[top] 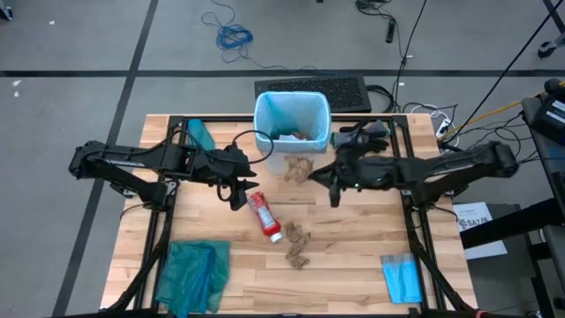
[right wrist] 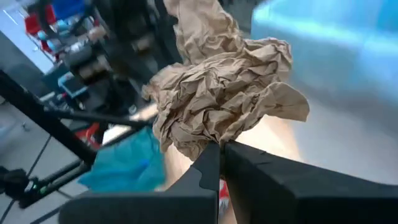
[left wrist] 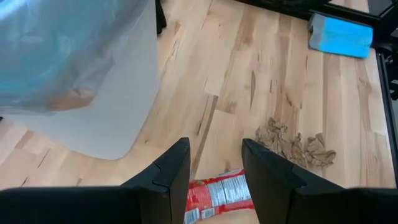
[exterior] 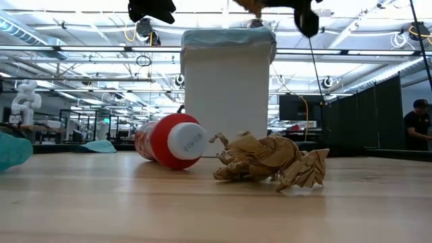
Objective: Place trash/remove bag and relplace
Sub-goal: Put the brown paper into the white trash bin
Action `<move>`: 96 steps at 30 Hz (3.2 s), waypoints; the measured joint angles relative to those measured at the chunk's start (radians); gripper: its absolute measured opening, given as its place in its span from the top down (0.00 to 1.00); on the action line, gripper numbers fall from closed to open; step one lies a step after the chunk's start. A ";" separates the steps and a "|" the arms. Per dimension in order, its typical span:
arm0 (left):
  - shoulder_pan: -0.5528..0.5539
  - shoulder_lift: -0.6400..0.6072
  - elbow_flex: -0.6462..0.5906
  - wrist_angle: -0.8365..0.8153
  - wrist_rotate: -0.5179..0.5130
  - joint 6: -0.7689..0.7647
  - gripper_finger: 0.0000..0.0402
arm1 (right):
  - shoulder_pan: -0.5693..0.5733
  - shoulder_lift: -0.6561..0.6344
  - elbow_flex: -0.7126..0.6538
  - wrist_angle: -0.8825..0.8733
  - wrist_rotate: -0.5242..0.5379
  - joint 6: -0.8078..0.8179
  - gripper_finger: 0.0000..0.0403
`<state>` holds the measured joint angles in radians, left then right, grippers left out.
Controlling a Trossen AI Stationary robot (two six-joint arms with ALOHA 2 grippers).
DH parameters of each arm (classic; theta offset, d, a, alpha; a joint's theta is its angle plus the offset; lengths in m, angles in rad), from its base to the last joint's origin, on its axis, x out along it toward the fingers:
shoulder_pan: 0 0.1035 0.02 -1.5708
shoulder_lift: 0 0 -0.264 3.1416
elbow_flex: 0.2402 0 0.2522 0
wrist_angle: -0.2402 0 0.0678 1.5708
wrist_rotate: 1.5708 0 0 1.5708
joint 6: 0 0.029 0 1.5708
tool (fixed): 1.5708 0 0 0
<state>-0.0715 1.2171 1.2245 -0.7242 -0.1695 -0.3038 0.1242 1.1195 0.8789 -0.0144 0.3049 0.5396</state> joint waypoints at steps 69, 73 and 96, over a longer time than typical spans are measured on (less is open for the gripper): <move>-0.001 0.000 0.000 0.027 -0.030 -0.005 0.65 | 0.179 0.326 -0.183 0.088 -0.148 0.208 0.53; -0.001 0.000 0.000 0.028 -0.029 -0.005 0.65 | 0.179 0.434 -0.183 0.140 -0.169 0.216 0.52; -0.001 0.000 0.000 0.028 -0.024 -0.031 0.65 | 0.165 0.488 -0.183 0.367 -0.179 0.367 0.99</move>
<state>-0.0723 1.2171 1.2243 -0.6967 -0.1940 -0.3351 0.2893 1.6070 0.6956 0.3526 0.1256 0.9071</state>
